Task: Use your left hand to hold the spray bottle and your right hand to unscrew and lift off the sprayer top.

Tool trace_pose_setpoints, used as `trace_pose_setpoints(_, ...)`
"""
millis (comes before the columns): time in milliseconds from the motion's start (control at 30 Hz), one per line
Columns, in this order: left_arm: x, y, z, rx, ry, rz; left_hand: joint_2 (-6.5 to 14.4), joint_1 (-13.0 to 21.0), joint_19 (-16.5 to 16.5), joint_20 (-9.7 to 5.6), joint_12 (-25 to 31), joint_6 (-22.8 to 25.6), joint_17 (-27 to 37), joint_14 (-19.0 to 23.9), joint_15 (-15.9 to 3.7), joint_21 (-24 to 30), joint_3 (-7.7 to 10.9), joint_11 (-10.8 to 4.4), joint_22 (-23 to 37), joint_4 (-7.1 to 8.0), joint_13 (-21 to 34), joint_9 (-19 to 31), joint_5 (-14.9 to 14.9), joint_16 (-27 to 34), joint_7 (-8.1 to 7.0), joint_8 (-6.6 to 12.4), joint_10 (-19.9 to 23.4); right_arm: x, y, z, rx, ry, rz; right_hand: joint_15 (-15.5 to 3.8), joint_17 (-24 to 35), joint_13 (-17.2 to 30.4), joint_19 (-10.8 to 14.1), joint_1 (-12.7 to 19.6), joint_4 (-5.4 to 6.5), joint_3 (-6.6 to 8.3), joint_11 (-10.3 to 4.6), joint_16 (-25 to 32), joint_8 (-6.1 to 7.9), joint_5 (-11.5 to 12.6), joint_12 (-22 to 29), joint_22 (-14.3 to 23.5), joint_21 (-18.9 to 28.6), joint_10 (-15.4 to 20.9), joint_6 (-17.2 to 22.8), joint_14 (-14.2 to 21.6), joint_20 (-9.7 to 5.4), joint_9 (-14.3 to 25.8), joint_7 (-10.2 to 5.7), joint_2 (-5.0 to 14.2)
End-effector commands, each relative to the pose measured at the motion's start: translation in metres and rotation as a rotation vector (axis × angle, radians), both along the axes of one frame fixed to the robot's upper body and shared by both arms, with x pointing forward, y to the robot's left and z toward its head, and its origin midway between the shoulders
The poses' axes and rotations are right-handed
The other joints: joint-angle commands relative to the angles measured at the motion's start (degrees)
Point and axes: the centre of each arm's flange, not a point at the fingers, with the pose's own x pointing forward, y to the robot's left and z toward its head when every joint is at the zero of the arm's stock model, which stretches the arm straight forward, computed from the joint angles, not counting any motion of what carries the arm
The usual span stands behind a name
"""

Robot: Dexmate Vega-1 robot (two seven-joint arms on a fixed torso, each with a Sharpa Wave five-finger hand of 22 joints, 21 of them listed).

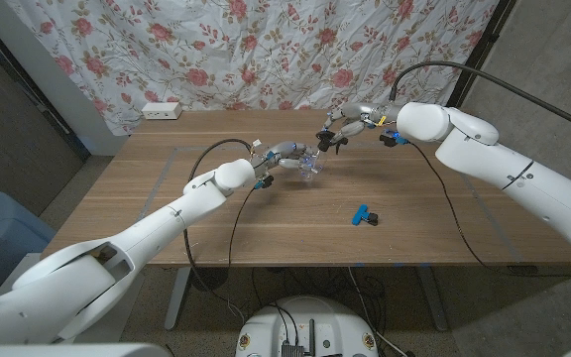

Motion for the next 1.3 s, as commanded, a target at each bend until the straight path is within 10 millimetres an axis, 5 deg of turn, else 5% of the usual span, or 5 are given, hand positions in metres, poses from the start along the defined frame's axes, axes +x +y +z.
trace_pose_setpoints(33,0.001,0.001,0.0,-0.002,-0.004,-0.003,4.98,4.77,0.37,-4.28,0.5,1.01,0.09,0.61,-8.25,-0.11,0.29,-2.69,0.23,0.16,0.79,0.13,0.22,-0.09,-0.23,6.61,3.5,0.002,0.0,0.0,0.019,0.01,0.007,-0.46,0.33,0.1,0.33,0.56,0.26,0.24,-0.7,0.48,0.3,0.03,0.23,0.15,0.12,0.34,1.47,-0.05,-0.54,0.07,-0.1,-0.04)
trace_pose_setpoints(533,0.002,0.001,-0.001,-0.006,-0.004,-0.006,5.19,4.72,0.39,-4.29,0.44,0.87,0.15,0.64,-8.35,-0.13,0.23,-2.7,0.23,0.29,1.06,-0.01,0.18,-0.27,-0.38,6.87,3.44,0.003,0.001,-0.003,0.044,-0.002,0.013,-1.86,0.7,0.05,1.25,3.41,0.47,-0.49,-1.87,1.27,3.43,0.23,0.83,0.16,0.26,4.01,10.34,1.26,-0.94,0.05,-0.12,0.06)
trace_pose_setpoints(767,0.003,0.003,-0.003,-0.01,-0.003,-0.004,5.3,4.69,0.37,-4.24,0.47,0.82,0.19,0.64,-8.33,-0.16,0.21,-2.72,0.23,0.34,1.17,-0.08,0.16,-0.34,-0.32,7.0,3.59,0.002,0.004,-0.002,0.039,-0.005,0.013,-2.13,0.95,0.01,1.53,5.08,0.4,-1.05,-2.08,1.73,5.92,0.3,0.98,0.17,0.22,5.98,15.74,1.92,-0.89,0.7,-0.13,-0.16)
trace_pose_setpoints(1300,0.006,0.006,-0.004,-0.021,-0.003,-0.006,5.39,4.57,0.39,-4.28,0.41,0.77,0.18,0.84,-8.35,-0.17,0.14,-2.85,0.23,0.38,1.41,-0.22,0.11,-0.51,-0.34,7.29,3.6,0.004,0.01,0.001,0.031,-0.017,0.01,-3.22,1.44,0.0,1.55,7.83,0.23,-1.28,-3.07,2.36,9.06,0.69,0.96,0.19,0.14,8.03,21.58,2.5,-1.14,1.92,-0.16,0.08)
